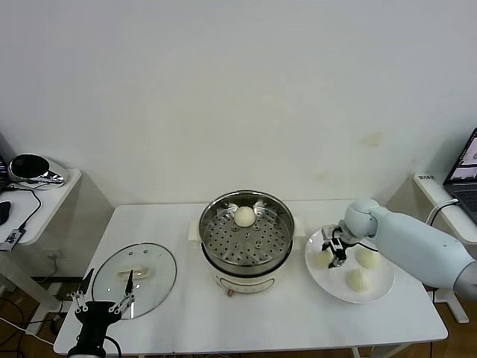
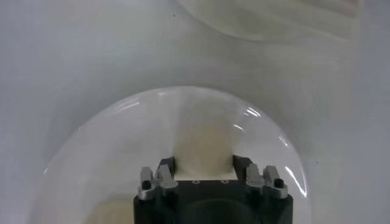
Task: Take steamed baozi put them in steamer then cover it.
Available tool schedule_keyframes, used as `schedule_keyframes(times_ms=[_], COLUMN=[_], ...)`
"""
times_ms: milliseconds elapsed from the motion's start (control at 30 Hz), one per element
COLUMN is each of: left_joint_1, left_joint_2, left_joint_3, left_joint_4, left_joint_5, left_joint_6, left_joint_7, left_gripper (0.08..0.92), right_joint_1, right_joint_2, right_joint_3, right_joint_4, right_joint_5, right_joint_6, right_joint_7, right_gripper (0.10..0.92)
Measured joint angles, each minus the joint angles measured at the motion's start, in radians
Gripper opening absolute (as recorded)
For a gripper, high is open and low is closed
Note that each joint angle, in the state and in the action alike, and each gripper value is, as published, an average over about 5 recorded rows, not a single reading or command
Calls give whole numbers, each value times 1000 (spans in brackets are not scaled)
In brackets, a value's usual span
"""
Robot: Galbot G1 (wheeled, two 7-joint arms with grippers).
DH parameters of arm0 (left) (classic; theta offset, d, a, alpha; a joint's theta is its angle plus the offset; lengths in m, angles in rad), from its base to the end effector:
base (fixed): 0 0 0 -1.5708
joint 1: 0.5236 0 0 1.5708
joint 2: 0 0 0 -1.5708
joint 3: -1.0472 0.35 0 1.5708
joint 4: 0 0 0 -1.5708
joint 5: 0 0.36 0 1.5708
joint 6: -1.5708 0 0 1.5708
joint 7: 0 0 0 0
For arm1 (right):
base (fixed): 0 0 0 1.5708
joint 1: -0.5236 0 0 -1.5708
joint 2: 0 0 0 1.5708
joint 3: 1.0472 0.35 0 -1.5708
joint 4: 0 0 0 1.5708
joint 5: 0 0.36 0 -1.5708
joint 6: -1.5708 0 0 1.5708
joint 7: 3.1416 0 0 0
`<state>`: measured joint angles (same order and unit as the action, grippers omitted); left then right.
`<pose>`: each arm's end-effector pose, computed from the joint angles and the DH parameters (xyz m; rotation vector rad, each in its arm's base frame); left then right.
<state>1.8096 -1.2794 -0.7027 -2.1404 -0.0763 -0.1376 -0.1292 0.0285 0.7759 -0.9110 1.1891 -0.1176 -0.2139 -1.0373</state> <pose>0.1233 0.0965 -0.3028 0.1203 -3.1004 -0.4068 0.5278 -0.1137 -0.2334 1.2872 -1.3072 1.4345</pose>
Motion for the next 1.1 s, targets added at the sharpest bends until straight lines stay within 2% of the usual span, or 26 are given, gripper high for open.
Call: schedule_keyframes(times_ms=[267,567,833,1100], left_joint_1=[-8,-28,-43,-46], left_joint_2=[7,18,26,24], left_joint_3=[4,22,24,10], left_joint_4=[-3,4,6,0], left_joint_5=[0,-2,-11,-16], left_joint_6=[2,4,4,3], left_joint_7=[1,2,1,0], left_gripper=[823,823,823,823], right_joint_1=[158,499,671,678], right_joint_2=[-62,-55,59,248], right_joint_3=[-83,-275,-397,-428], right_joint_4=[83,198,277,247], right_joint_5=[95,287,495,641], right_joint_6=[-40,-107,-205,-304], right_joint_7=[-25,-14,55,138], right_gripper=[551,559,571,577])
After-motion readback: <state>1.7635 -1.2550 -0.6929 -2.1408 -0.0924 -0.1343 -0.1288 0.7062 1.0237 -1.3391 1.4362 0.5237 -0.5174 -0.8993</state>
